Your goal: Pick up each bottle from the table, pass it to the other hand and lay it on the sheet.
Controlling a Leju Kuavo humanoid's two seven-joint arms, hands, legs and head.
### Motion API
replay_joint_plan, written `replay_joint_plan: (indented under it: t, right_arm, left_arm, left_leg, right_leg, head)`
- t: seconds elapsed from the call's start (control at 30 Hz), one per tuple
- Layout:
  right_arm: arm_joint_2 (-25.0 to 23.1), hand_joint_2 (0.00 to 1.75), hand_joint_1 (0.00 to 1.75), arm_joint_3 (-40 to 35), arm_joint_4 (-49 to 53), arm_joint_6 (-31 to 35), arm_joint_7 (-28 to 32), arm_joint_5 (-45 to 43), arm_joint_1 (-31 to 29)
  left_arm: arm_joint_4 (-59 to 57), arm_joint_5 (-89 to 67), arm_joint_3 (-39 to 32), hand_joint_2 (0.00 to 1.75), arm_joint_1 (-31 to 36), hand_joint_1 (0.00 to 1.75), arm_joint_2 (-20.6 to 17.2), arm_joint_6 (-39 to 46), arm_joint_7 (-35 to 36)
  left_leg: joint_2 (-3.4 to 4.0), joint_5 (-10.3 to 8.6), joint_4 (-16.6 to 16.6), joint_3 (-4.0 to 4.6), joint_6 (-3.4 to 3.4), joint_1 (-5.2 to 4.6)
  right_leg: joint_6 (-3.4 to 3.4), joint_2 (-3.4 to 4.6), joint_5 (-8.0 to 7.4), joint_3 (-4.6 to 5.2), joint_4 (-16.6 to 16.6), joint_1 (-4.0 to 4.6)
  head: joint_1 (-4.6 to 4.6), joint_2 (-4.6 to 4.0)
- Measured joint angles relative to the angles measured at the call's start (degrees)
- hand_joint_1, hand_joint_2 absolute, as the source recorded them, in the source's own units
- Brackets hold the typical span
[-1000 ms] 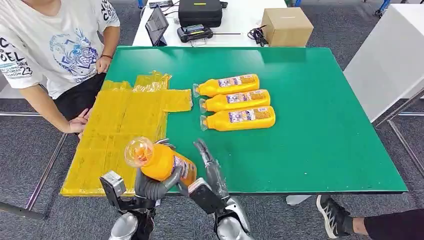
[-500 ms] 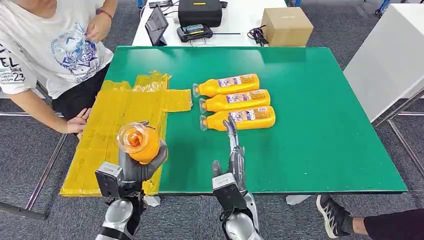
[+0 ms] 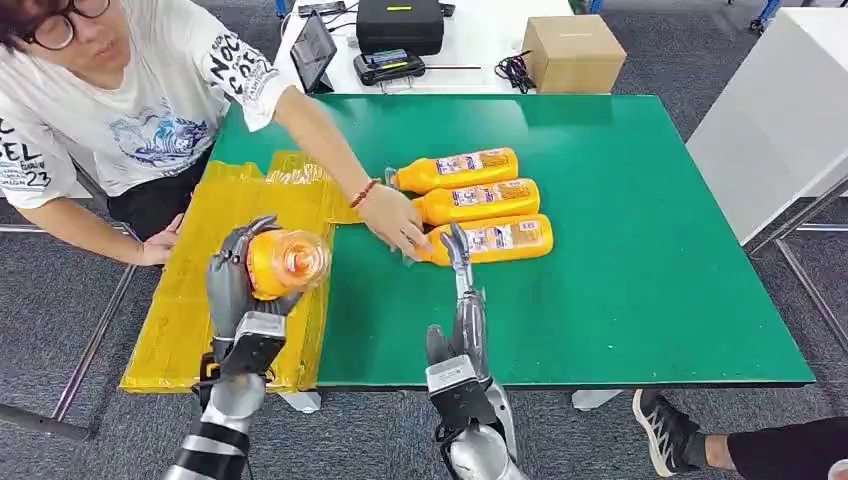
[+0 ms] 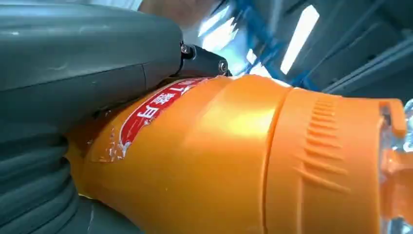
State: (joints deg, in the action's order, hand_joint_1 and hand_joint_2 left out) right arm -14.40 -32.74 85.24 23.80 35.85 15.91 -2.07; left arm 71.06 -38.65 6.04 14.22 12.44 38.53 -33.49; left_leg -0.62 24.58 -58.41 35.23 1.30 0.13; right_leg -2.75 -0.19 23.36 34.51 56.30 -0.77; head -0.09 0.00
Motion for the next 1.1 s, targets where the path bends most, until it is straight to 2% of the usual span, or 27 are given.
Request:
replay_joint_plan:
  t: [0.1,0.17,0.23,0.33,0.37,0.5,0.63,0.87,1.1]
  right_arm:
    - [0.3,0.0,0.0,-2.2,0.3,-1.4,0.2,-1.6,-1.2]
    - [0.4,0.0,0.0,-3.4,0.3,-2.2,0.2,-2.3,-1.9]
    - [0.5,0.0,0.0,-4.3,0.3,-4.1,-0.1,-3.3,-2.4]
    - [0.5,0.0,0.0,-5.5,0.0,-6.9,-0.5,-4.0,-3.4]
    - [0.5,0.0,0.0,-5.9,-0.1,-7.3,-0.5,-4.0,-3.5]
    - [0.5,0.0,0.0,-6.5,-0.7,-8.3,-0.7,-4.2,-3.9]
    - [0.5,0.0,0.0,-6.8,-1.0,-8.6,-0.9,-4.2,-4.1]
    - [0.5,0.0,0.0,-6.9,-1.3,-9.1,-1.2,-4.1,-4.2]
    - [0.5,0.0,0.0,-7.0,-1.6,-9.6,-1.3,-4.0,-4.3]
  left_arm:
    - [-5.3,-20.5,-4.2,1.75,5.2,1.75,-1.6,1.1,4.5]
    - [-10.7,-28.3,-7.0,1.75,9.1,1.75,-3.0,1.2,7.2]
    - [-15.8,-37.1,-8.5,1.75,12.1,1.75,-5.0,1.1,12.9]
    - [-27.9,-49.7,-4.5,1.75,18.4,1.75,-10.2,-0.3,26.1]
    - [-30.9,-50.4,-3.1,1.75,19.7,1.75,-12.0,-0.8,27.2]
    - [-38.8,-51.0,-0.2,1.75,23.1,1.75,-15.3,-2.2,28.5]
    - [-42.7,-51.2,1.2,1.75,24.3,1.75,-17.0,-3.4,29.1]
    - [-45.5,-49.3,1.4,1.75,24.4,1.75,-18.2,-5.1,28.8]
    - [-46.6,-44.3,-1.0,1.75,24.3,1.75,-18.5,-6.7,24.9]
  left_leg:
    - [0.01,-0.05,0.0,-0.01,-0.02,0.01]
    - [0.08,-0.05,0.0,-0.02,-0.02,0.01]
    - [0.1,-0.05,0.0,-0.05,-0.02,0.01]
    - [0.07,-0.14,0.0,-0.04,-0.04,0.02]
    - [0.14,-0.13,0.0,-0.04,-0.05,0.02]
    - [0.2,-0.13,0.0,0.05,-0.05,0.02]
    - [0.17,-0.12,0.0,0.08,-0.05,0.0]
    - [0.16,-0.12,0.0,0.08,-0.05,0.0]
    - [0.16,-0.13,0.0,0.08,-0.05,0.02]
  right_leg:
    - [0.0,0.0,-0.01,-0.02,0.0,0.0]
    - [0.0,0.02,-0.04,-0.01,0.0,0.0]
    - [0.0,0.04,-0.04,0.02,0.0,0.0]
    - [0.0,0.06,-0.04,0.01,0.1,0.0]
    - [0.05,0.11,-0.08,0.05,0.1,0.0]
    - [0.16,0.17,-0.13,0.16,0.1,0.0]
    - [0.16,0.16,-0.13,0.16,0.1,-0.01]
    - [0.16,0.16,-0.13,0.17,0.1,-0.01]
    - [0.16,0.16,-0.13,0.17,0.1,0.0]
  head:
    - [0.02,0.0]
    - [0.04,0.0]
    - [0.0,0.0]
    - [0.05,0.0]
    - [-0.02,0.0]
    - [0.04,0.0]
    - [0.04,0.0]
    - [0.04,0.0]
    - [0.04,0.0]
